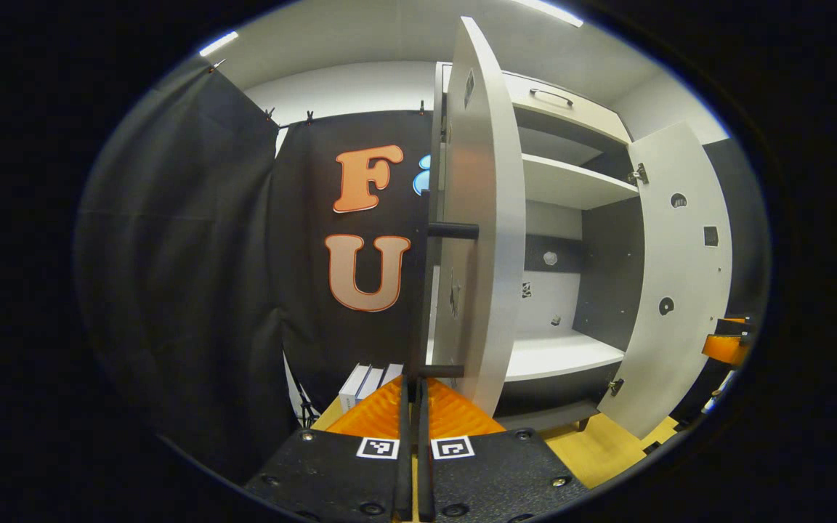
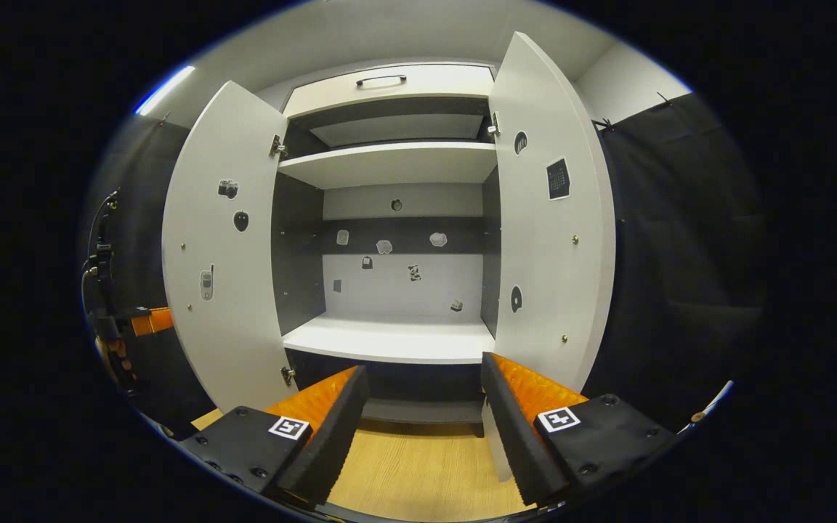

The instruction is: Open the right door of the double-door shoe cabinet with the right hand, and open the left door with the left hand.

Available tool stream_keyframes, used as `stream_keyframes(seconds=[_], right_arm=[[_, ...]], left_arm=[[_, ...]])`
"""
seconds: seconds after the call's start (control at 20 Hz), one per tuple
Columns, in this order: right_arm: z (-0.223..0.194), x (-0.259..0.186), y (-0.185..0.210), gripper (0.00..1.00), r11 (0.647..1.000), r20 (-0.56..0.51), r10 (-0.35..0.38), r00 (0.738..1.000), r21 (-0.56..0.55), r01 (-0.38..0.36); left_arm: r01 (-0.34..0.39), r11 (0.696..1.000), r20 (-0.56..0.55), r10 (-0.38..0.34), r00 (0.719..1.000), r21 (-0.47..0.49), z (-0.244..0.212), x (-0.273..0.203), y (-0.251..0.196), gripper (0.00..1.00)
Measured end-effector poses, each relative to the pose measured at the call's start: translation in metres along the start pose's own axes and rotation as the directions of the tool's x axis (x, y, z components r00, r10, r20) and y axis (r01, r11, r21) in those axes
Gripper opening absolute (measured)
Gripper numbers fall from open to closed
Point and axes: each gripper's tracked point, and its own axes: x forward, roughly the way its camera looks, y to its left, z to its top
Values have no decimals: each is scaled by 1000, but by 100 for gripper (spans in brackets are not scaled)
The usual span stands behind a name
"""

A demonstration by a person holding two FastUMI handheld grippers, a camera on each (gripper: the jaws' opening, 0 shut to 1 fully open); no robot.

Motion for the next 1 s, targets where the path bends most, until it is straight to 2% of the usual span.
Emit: stream_keyframes(seconds=[0.1, 0.15, 0.2, 0.35, 0.4, 0.45, 0.65, 0.7, 0.75, 0.8, 0.9, 0.95, 1.0], right_arm=[[1, -1, 0, 99, 1000, 4, -2, 1000, 4, 2], [2, -1, -2, 99, 1000, 6, -6, 1000, 5, 6], [1, -1, -3, 99, 1000, 6, -11, 1000, 4, 11], [1, -2, -6, 99, 1000, 5, -26, 1000, -2, 26], [0, -3, -7, 99, 1000, 4, -30, 1000, -3, 30], [0, -4, -8, 99, 999, 3, -33, 999, -2, 33], [-1, -6, -8, 99, 999, 2, -38, 999, -3, 38], [-1, -7, -8, 99, 999, 2, -38, 999, -4, 38], [-1, -8, -8, 99, 999, 2, -38, 999, -5, 38], [-1, -9, -9, 94, 999, 3, -40, 999, -6, 40], [-1, -12, -11, 94, 999, 6, -47, 999, -10, 47], [0, -13, -13, 94, 999, 8, -50, 999, -11, 50], [0, -15, -14, 93, 998, 10, -54, 999, -11, 54]], left_arm=[[-4, 1000, 3, 4, 1000, -17, -1, -8, 3, 6], [-13, 1000, 5, 14, 1000, -26, -1, -10, 5, 0], [-28, 999, 6, 28, 1000, -27, 1, -14, 7, 0], [-107, 994, 23, 108, 994, -9, 15, -23, 19, 1], [-121, 993, 31, 121, 992, -6, 21, -31, 18, 7], [-131, 991, 40, 131, 991, -5, 26, -40, 17, 0], [-108, 994, 50, 108, 993, -5, 37, -62, -5, 0], [-102, 995, 49, 102, 994, -7, 38, -66, -11, 12], [-92, 996, 48, 92, 995, -8, 40, -67, -17, 8], [-81, 997, 52, 81, 995, -6, 42, -70, -24, 17], [-69, 998, 57, 69, 996, -7, 44, -74, -34, 15], [-66, 998, 60, 66, 996, -9, 45, -74, -37, 28], [-58, 998, 61, 59, 996, -14, 46, -77, -43, 30]])
